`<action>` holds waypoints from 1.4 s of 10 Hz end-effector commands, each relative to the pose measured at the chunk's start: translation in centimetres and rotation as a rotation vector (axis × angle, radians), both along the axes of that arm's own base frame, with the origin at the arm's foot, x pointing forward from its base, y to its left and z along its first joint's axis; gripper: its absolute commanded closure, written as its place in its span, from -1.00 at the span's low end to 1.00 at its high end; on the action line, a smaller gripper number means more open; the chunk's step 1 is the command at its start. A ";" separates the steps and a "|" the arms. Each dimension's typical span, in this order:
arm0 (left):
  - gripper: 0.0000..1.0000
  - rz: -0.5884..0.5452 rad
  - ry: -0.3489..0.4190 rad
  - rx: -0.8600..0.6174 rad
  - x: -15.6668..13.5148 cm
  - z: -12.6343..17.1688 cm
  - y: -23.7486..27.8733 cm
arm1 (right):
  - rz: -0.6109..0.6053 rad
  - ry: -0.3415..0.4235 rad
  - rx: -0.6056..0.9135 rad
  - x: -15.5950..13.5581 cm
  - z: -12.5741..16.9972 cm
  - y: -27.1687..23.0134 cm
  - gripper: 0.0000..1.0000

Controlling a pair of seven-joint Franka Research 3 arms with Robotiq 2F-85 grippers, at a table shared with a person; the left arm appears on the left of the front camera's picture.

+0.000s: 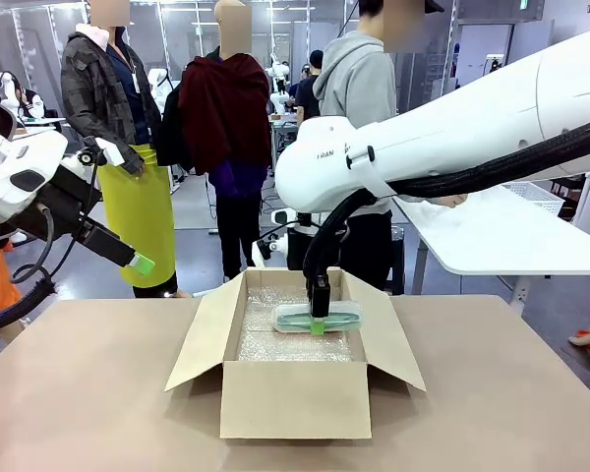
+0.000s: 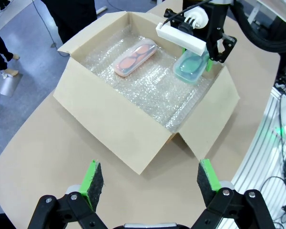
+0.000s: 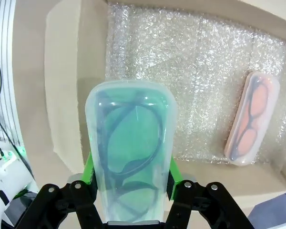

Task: Pack the glasses set securely to prepare it for shipping.
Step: Put the Glasses case from the right side of the table into the Package Box.

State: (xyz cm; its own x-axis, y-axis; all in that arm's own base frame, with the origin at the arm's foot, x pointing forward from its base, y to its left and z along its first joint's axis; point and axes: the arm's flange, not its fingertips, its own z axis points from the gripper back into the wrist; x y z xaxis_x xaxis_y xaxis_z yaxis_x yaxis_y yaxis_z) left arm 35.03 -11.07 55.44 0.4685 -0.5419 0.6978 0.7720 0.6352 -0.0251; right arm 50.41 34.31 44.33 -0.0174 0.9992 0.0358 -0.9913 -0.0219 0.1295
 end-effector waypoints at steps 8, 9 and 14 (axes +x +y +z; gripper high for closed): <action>-1.00 -0.006 -0.005 -0.018 0.0 0.0 0.1 | 0.061 -0.036 0.020 1.3 -1.7 1.8 -0.27; -1.00 -0.006 -0.005 -0.018 0.0 0.0 0.1 | 0.062 -0.043 0.003 1.7 -2.8 3.0 -0.27; -1.00 -0.006 -0.005 -0.018 0.0 0.0 0.1 | 0.030 -0.015 -0.032 3.5 -7.8 4.9 -0.27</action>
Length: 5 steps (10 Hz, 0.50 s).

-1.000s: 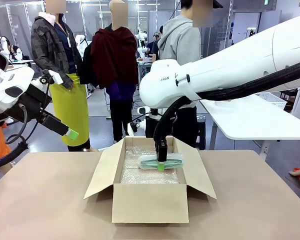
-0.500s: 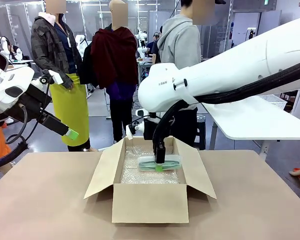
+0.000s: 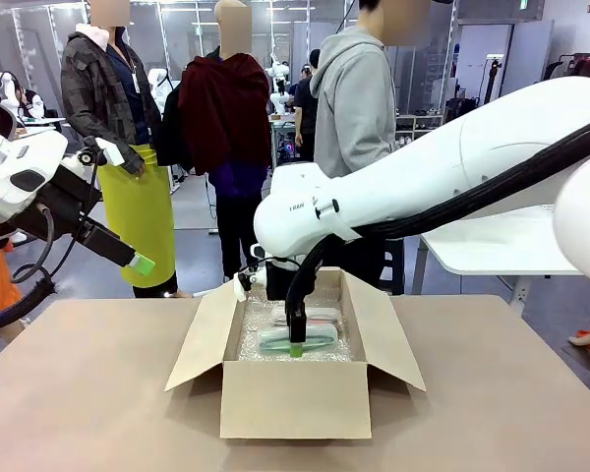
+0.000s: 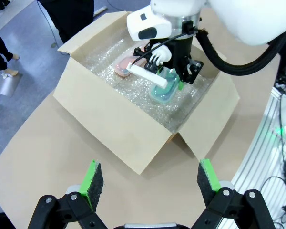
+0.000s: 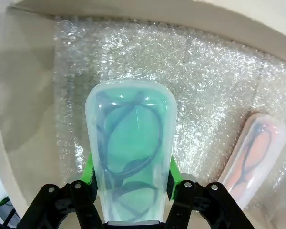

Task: Pack the glasses set securely to prepare it for shipping.
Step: Put the Glasses case from the right side of the table into the Package Box.

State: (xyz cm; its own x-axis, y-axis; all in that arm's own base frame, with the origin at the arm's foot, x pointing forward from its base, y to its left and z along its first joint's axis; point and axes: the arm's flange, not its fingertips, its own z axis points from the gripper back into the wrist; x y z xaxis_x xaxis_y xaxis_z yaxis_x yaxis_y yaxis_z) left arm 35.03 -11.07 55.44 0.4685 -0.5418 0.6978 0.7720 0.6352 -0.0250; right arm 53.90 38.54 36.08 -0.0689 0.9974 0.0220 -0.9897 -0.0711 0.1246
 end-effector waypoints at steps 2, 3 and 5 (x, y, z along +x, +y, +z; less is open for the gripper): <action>-1.00 -0.006 -0.004 -0.018 0.0 0.0 0.1 | -0.041 0.003 0.001 0.1 -0.9 0.7 -0.27; -1.00 -0.006 -0.004 -0.018 0.0 0.0 0.1 | -0.041 0.006 0.000 0.1 -1.4 0.9 -0.27; -1.00 -0.006 -0.004 -0.018 0.0 0.0 0.1 | -0.052 0.014 -0.001 0.4 -2.0 0.6 -0.27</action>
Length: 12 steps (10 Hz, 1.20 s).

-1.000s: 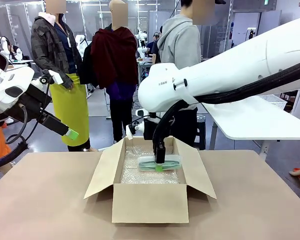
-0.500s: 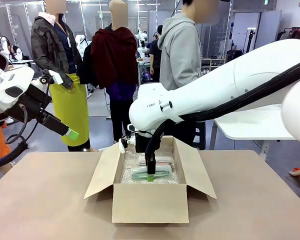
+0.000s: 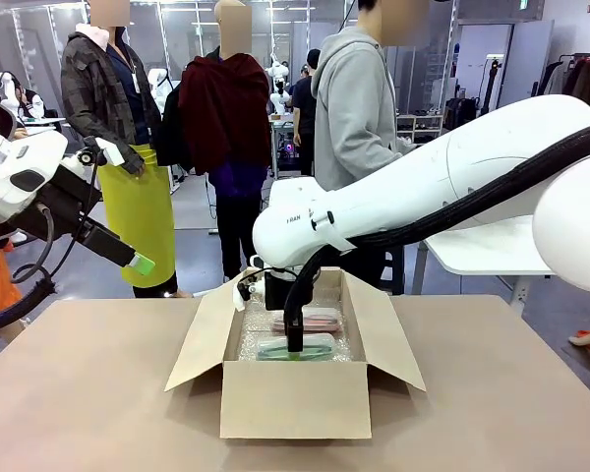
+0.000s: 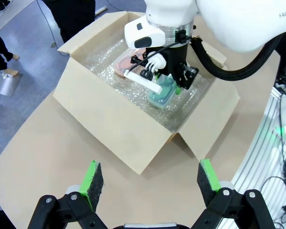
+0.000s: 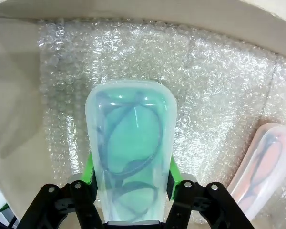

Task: Pack the glasses set securely to prepare it for shipping.
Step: Put the Glasses case from the right side of the table into the Package Box.

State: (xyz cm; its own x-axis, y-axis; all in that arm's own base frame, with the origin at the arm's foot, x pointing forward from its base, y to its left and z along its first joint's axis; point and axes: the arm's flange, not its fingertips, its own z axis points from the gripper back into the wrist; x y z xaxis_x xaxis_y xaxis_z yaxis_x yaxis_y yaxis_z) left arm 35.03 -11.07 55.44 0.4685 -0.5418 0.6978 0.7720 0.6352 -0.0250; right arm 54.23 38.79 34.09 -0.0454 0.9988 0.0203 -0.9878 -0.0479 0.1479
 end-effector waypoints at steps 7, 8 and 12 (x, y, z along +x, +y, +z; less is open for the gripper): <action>-1.00 -0.006 -0.004 -0.018 0.0 0.0 0.1 | -0.037 -0.024 0.022 -0.2 0.5 -0.3 -1.00; -1.00 -0.006 -0.004 -0.018 0.0 0.0 0.1 | -0.040 -0.026 0.026 -0.3 0.7 -0.5 -1.00; -1.00 -0.006 -0.004 -0.018 0.0 0.0 0.1 | -0.015 -0.019 0.018 0.5 0.6 -0.3 -1.00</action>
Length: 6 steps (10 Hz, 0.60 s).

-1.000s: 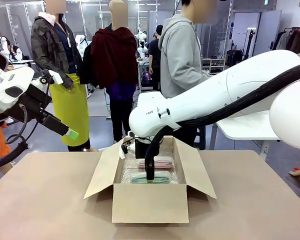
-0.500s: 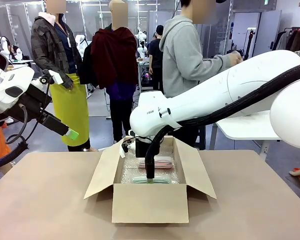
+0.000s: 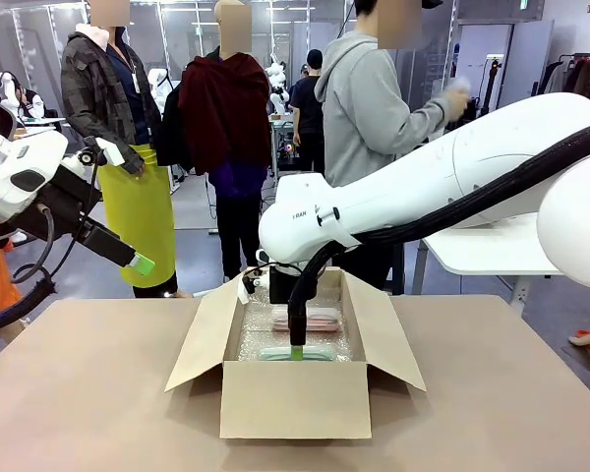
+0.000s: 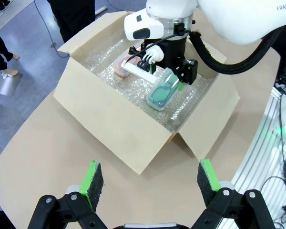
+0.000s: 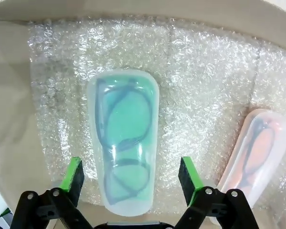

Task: Pack the glasses set securely to prepare it for shipping.
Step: Put the Glasses case from the right side of the table into the Package Box, then position the Package Box on the left side of the table.

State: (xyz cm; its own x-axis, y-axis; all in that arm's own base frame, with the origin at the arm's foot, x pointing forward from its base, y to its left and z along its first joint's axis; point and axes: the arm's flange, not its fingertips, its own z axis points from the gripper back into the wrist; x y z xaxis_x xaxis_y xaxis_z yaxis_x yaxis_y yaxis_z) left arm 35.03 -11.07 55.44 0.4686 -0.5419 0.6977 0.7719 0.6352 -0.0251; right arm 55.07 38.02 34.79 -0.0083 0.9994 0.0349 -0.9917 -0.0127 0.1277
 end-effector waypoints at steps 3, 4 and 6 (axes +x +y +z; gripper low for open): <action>-1.00 -0.006 -0.005 -0.018 0.0 0.0 0.1 | 0.022 0.001 0.002 -0.3 -0.1 0.5 -1.00; -1.00 -0.006 -0.005 -0.018 0.0 0.0 0.1 | 0.022 0.001 0.002 -0.3 -0.1 0.5 -1.00; -1.00 -0.006 -0.005 -0.018 0.0 0.0 0.1 | 0.022 0.001 0.002 -0.3 -0.1 0.5 -1.00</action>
